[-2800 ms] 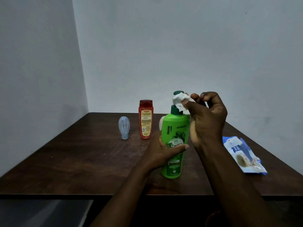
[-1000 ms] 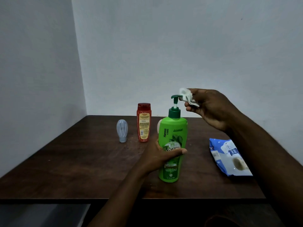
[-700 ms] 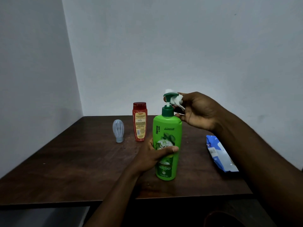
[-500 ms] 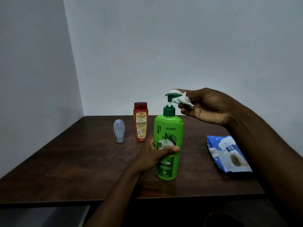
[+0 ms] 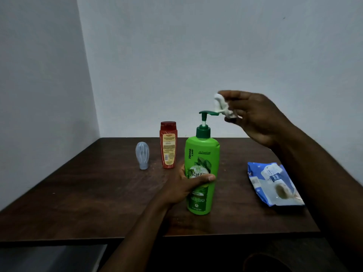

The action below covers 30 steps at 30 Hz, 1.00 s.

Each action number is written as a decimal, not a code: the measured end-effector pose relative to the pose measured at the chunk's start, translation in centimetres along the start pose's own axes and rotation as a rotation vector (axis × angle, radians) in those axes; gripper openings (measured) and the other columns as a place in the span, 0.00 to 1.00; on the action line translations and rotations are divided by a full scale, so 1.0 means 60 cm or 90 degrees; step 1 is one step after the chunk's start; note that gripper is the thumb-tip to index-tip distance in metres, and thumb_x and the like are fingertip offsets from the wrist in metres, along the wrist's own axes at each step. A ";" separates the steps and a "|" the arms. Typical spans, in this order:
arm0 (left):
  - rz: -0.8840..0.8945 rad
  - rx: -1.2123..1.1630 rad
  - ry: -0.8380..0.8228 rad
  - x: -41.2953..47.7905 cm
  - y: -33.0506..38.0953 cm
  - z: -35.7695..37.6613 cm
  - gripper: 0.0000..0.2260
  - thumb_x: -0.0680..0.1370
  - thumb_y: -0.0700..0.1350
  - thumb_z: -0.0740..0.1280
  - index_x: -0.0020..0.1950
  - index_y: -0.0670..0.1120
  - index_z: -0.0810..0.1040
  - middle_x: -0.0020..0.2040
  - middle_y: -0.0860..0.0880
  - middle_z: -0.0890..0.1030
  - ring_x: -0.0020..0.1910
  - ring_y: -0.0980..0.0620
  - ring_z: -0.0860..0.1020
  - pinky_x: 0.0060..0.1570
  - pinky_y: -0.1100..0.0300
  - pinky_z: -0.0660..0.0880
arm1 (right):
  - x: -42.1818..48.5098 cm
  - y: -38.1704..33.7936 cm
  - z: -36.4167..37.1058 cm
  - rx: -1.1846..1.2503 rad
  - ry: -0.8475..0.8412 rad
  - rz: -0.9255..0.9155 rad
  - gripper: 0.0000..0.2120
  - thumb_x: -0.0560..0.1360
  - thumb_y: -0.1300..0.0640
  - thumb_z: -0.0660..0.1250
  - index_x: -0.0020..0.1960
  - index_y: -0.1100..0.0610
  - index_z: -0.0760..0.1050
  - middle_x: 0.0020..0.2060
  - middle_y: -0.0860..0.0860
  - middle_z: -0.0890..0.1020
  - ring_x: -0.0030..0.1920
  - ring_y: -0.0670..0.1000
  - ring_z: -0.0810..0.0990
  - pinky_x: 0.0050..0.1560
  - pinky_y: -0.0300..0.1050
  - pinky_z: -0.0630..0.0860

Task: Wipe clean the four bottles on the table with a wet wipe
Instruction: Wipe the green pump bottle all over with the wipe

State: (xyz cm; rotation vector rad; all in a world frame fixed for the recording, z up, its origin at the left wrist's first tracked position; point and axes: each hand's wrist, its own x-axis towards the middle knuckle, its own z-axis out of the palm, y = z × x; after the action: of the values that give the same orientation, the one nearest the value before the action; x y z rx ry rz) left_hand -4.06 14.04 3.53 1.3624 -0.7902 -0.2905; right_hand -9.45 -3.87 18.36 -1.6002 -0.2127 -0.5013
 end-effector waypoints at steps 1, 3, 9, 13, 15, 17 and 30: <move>0.001 -0.002 0.001 0.000 -0.001 0.001 0.15 0.71 0.42 0.76 0.56 0.45 0.80 0.49 0.48 0.86 0.50 0.50 0.85 0.47 0.59 0.80 | 0.001 -0.008 0.008 -0.060 -0.011 -0.047 0.14 0.77 0.69 0.63 0.52 0.54 0.83 0.47 0.50 0.86 0.44 0.47 0.81 0.44 0.39 0.76; 0.000 -0.005 0.005 -0.001 0.000 0.000 0.16 0.70 0.42 0.76 0.56 0.45 0.80 0.49 0.48 0.86 0.50 0.50 0.85 0.47 0.59 0.81 | 0.003 -0.021 0.019 -0.201 -0.032 -0.123 0.12 0.76 0.67 0.67 0.51 0.53 0.84 0.47 0.49 0.87 0.46 0.46 0.82 0.44 0.39 0.77; 0.008 0.002 0.015 -0.002 -0.002 -0.001 0.17 0.71 0.42 0.76 0.58 0.44 0.79 0.50 0.47 0.86 0.51 0.49 0.85 0.47 0.58 0.81 | -0.021 -0.016 0.015 -0.350 -0.013 -0.203 0.08 0.76 0.59 0.71 0.51 0.50 0.86 0.41 0.46 0.87 0.39 0.43 0.80 0.43 0.34 0.75; 0.000 0.000 0.020 -0.004 -0.001 0.001 0.18 0.70 0.43 0.76 0.59 0.44 0.79 0.51 0.47 0.86 0.51 0.49 0.85 0.47 0.59 0.81 | -0.054 0.019 0.003 -0.202 0.032 -0.212 0.08 0.75 0.63 0.73 0.51 0.53 0.85 0.46 0.49 0.88 0.48 0.47 0.85 0.49 0.39 0.80; -0.002 0.003 0.023 -0.003 -0.001 0.003 0.17 0.71 0.42 0.76 0.58 0.45 0.79 0.51 0.48 0.86 0.51 0.50 0.85 0.47 0.60 0.81 | -0.057 0.039 -0.002 -0.117 0.075 -0.185 0.08 0.74 0.65 0.73 0.51 0.56 0.85 0.45 0.51 0.88 0.47 0.50 0.85 0.49 0.42 0.80; -0.004 0.006 0.031 -0.004 -0.001 0.005 0.16 0.71 0.40 0.76 0.57 0.46 0.79 0.50 0.49 0.86 0.51 0.51 0.85 0.46 0.61 0.81 | -0.055 0.056 0.000 -0.043 0.122 -0.150 0.09 0.73 0.67 0.73 0.51 0.56 0.85 0.44 0.51 0.88 0.46 0.49 0.85 0.47 0.42 0.79; 0.028 0.025 0.070 -0.007 -0.009 0.008 0.18 0.70 0.47 0.75 0.59 0.49 0.79 0.52 0.51 0.86 0.52 0.51 0.85 0.48 0.59 0.81 | -0.142 0.175 0.036 0.017 0.154 -0.060 0.12 0.75 0.67 0.71 0.56 0.58 0.82 0.49 0.47 0.87 0.49 0.42 0.85 0.48 0.33 0.79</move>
State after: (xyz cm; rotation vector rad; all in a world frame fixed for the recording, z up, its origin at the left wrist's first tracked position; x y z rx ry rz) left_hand -4.53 13.80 2.89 1.3840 -0.7373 -0.1651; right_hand -12.10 -1.46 5.16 -1.4931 -0.1120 -0.7557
